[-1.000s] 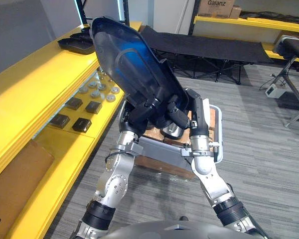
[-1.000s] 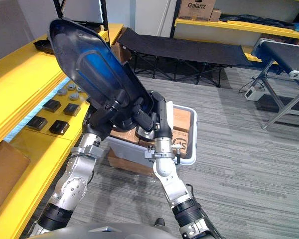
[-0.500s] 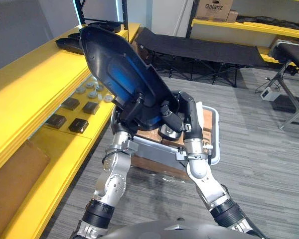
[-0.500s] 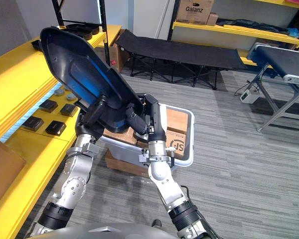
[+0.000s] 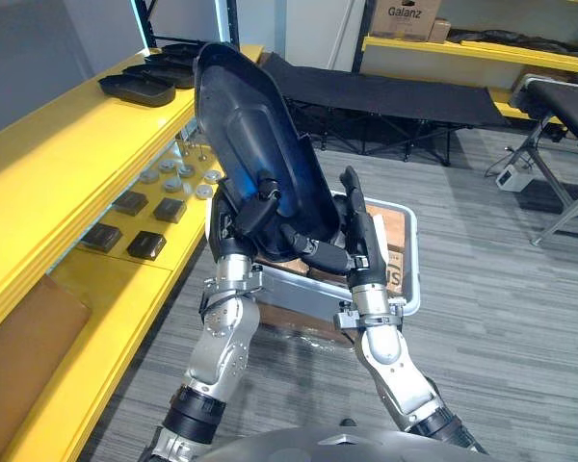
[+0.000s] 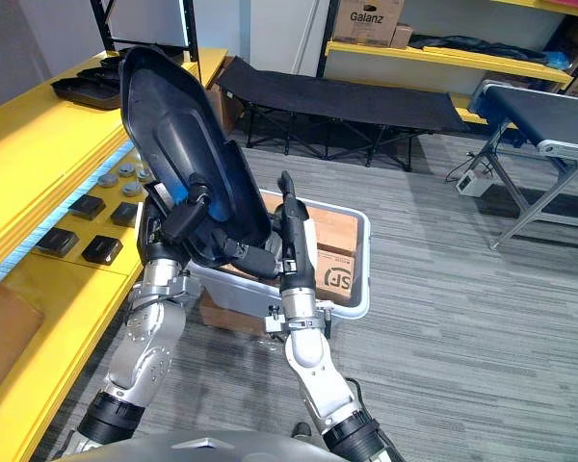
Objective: Walk over and take three plastic housings, then place them on the shelf
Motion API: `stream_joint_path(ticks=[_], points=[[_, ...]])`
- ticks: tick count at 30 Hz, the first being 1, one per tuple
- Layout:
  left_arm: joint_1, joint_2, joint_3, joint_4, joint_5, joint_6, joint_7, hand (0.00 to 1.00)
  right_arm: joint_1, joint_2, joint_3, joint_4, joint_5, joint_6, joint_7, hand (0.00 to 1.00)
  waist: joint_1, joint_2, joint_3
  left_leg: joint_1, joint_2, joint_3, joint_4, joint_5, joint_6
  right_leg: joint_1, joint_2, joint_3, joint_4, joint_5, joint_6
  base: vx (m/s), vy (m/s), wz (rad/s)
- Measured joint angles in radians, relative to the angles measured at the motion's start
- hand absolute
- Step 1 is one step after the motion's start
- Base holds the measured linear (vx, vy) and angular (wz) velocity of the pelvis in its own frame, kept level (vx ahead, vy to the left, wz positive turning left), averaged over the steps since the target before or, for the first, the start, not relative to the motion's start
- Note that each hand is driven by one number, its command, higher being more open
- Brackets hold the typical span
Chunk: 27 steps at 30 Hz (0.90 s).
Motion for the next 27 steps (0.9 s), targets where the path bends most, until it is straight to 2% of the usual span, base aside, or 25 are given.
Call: stream_joint_path(ticks=[1,3,6,7,10,11,14,17,19,21,24,27], points=[[0.006,-0.014,0.023,0.0,0.085,0.0,0.051,0.0,0.014,0.004,-0.026,-0.014,0.069,0.0,0.028,1.0,-0.002,0.001,0.0,0.004,0.002,0.006,-0.002,-0.001,0.0,0.0,0.002,0.005,0.0,0.0,0.0,0.0,0.0,-0.14],[0.02,-0.021,0.059,0.0,0.166,0.0,0.098,0.0,0.027,0.011,-0.074,-0.035,0.139,-0.001,0.053,1.0,-0.001,0.004,0.002,0.01,0.004,0.016,-0.003,-0.003,-0.002,0.0,0.004,0.017,0.0,0.0,0.0,0.0,-0.001,-0.14],[0.059,-0.023,0.136,0.0,0.311,0.003,0.189,0.0,0.066,0.016,-0.191,-0.098,0.312,-0.014,0.174,1.0,-0.005,0.009,0.002,0.015,0.005,0.023,-0.011,-0.004,-0.002,-0.003,0.006,0.024,0.0,0.0,0.0,-0.01,-0.002,-0.09],[0.073,-0.022,0.163,0.001,0.367,0.006,0.219,0.0,0.083,0.013,-0.219,-0.116,0.411,-0.016,0.257,1.0,-0.005,0.009,0.002,0.017,0.006,0.027,-0.015,-0.003,-0.002,-0.005,0.007,0.028,0.0,0.0,0.0,0.0,-0.001,-0.06],[0.097,-0.02,0.211,0.005,0.466,0.007,0.246,0.0,0.118,0.001,-0.245,-0.127,0.571,-0.01,0.43,1.0,-0.006,0.009,0.002,0.023,0.006,0.033,-0.02,-0.004,-0.002,-0.005,0.007,0.035,0.0,-0.001,-0.001,0.01,0.003,-0.06],[0.098,-0.015,0.23,0.018,0.504,0.007,0.252,0.0,0.136,-0.002,-0.253,-0.126,0.642,0.018,0.523,1.0,-0.003,0.009,0.002,0.027,0.005,0.036,-0.024,-0.004,-0.002,-0.005,0.007,0.043,0.0,-0.001,0.0,0.01,0.008,-0.06],[0.099,-0.002,0.246,0.057,0.51,0.003,0.234,0.0,0.181,-0.001,-0.253,-0.121,0.667,0.077,0.621,1.0,-0.005,0.009,0.003,0.029,0.004,0.041,-0.036,-0.004,-0.002,-0.007,0.006,0.046,0.0,-0.002,0.0,-0.01,0.005,-0.03],[0.114,0.006,0.254,0.093,0.461,-0.025,0.183,0.0,0.218,0.005,-0.281,-0.083,0.638,0.106,0.618,1.0,-0.006,0.009,0.003,0.028,0.004,0.05,-0.044,-0.003,-0.002,-0.017,0.006,0.05,0.0,-0.002,0.0,0.01,0.004,-0.08],[0.159,0.004,0.255,0.094,0.402,-0.04,0.13,0.0,0.244,0.017,-0.35,-0.005,0.546,0.126,0.561,1.0,-0.009,0.01,0.003,0.029,0.004,0.066,-0.051,-0.003,-0.002,-0.028,0.007,0.064,0.0,-0.002,0.0,0.01,0.004,-0.18],[0.186,0.005,0.254,0.096,0.4,-0.04,0.115,0.0,0.254,0.024,-0.415,0.054,0.47,0.162,0.489,1.0,-0.013,0.013,0.005,0.028,0.004,0.075,-0.053,-0.003,-0.002,-0.036,0.008,0.073,0.0,-0.001,0.001,0.03,0.005,-0.13],[0.21,0.005,0.26,0.1,0.368,-0.046,0.112,0.0,0.275,0.029,-0.473,0.097,0.43,0.169,0.415,1.0,-0.031,0.024,0.017,0.03,0.005,0.078,-0.055,-0.004,-0.002,-0.038,0.009,0.076,0.0,0.0,0.002,0.02,0.001,-0.05],[0.216,0.005,0.264,0.099,0.339,-0.069,0.097,0.0,0.283,0.028,-0.491,0.096,0.357,0.169,0.388,1.0,-0.032,0.026,0.018,0.03,0.008,0.078,-0.054,-0.005,-0.003,-0.037,0.011,0.076,0.0,0.0,0.001,0.0,-0.002,-0.01]])
